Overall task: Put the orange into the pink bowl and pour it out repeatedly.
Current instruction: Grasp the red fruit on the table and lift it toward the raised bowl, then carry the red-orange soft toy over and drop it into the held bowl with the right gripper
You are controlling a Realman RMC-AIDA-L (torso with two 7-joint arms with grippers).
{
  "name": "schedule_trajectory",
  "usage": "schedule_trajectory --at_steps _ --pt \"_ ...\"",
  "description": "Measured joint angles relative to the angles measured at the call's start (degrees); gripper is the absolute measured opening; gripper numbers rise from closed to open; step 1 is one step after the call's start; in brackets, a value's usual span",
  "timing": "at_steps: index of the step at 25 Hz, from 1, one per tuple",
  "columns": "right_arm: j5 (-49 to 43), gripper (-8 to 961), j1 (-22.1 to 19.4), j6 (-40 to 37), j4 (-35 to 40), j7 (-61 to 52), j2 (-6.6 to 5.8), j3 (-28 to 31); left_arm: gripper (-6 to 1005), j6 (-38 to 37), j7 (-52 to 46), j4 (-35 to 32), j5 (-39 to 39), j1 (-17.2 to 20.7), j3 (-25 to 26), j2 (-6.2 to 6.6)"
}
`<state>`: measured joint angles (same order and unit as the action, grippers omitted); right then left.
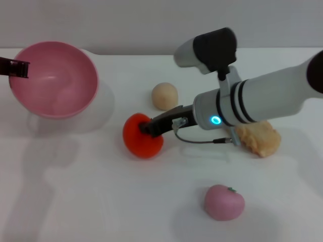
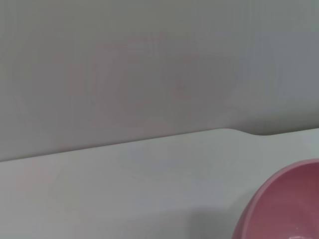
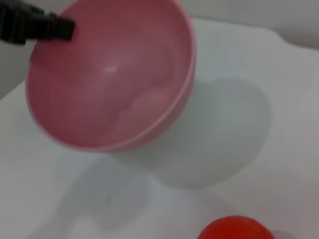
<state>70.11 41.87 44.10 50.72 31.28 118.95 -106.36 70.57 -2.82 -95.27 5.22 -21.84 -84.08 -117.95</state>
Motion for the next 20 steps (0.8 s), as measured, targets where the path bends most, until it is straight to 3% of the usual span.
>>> schedule_trajectory --at_steps 4,13,20 --pt "-3.26 81 -4.41 1.76 7.88 -2.14 -0.29 1.02 66 -0.51 0.08 0.16 0.22 -0.07 -0.86 0.01" --pt "-20.14 56 -19.82 12.32 41.49 -10.71 -0.10 8.60 68 -0.03 0.35 -0.18 1.81 -0.82 -3.61 0.00" --pt "-24.19 52 -23.69 17.47 56.85 -12.23 0.15 12.16 69 0.77 1.63 0.21 5.82 -3.21 -8.65 -0.09"
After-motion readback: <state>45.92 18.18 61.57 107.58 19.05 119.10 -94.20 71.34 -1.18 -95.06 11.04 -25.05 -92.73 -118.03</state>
